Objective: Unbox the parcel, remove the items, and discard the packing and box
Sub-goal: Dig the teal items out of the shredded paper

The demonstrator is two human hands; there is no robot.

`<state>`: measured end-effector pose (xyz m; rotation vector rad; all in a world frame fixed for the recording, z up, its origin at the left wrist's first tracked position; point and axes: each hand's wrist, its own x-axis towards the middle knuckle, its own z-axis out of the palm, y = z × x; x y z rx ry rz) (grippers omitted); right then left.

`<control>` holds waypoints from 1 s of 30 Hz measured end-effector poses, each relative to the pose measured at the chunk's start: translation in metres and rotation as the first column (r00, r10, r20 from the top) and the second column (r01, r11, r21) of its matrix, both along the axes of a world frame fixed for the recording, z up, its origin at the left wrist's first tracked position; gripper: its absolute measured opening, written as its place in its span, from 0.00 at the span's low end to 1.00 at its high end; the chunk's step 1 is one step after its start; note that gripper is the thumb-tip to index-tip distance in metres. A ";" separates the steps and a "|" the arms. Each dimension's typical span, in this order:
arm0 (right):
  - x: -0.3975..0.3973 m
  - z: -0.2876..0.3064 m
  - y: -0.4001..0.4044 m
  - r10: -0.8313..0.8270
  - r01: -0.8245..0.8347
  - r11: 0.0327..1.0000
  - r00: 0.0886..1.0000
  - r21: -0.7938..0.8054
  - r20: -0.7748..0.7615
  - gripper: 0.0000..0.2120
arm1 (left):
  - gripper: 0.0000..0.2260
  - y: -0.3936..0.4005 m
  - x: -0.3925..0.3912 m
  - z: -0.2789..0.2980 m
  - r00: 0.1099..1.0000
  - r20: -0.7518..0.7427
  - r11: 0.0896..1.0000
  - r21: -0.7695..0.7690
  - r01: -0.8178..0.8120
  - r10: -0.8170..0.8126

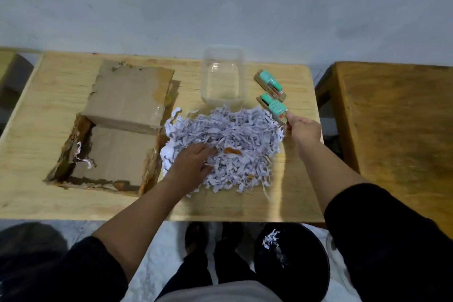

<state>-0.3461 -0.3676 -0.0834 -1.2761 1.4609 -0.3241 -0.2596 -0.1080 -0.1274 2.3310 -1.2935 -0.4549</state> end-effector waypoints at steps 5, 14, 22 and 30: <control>0.025 -0.012 -0.021 -0.001 0.006 0.997 0.998 0.075 -0.068 0.14 | 0.21 0.001 -0.001 -0.001 0.999 -0.016 0.999 -0.021 -0.033 0.032; -0.012 -0.028 -0.042 0.083 -0.107 0.985 0.981 -0.132 -0.177 0.15 | 0.18 -0.022 -0.044 -0.005 0.998 -0.007 0.998 -0.024 -0.065 0.065; -0.061 -0.036 -0.008 0.780 -0.768 0.523 0.607 -0.370 -0.155 0.39 | 0.43 -0.008 -0.030 0.006 0.988 0.091 0.980 0.149 -0.136 0.123; -0.057 -0.055 0.016 0.903 -0.923 -0.118 0.054 -0.366 -0.426 0.61 | 0.57 -0.026 -0.033 -0.003 0.991 -0.121 0.931 0.365 -0.006 0.054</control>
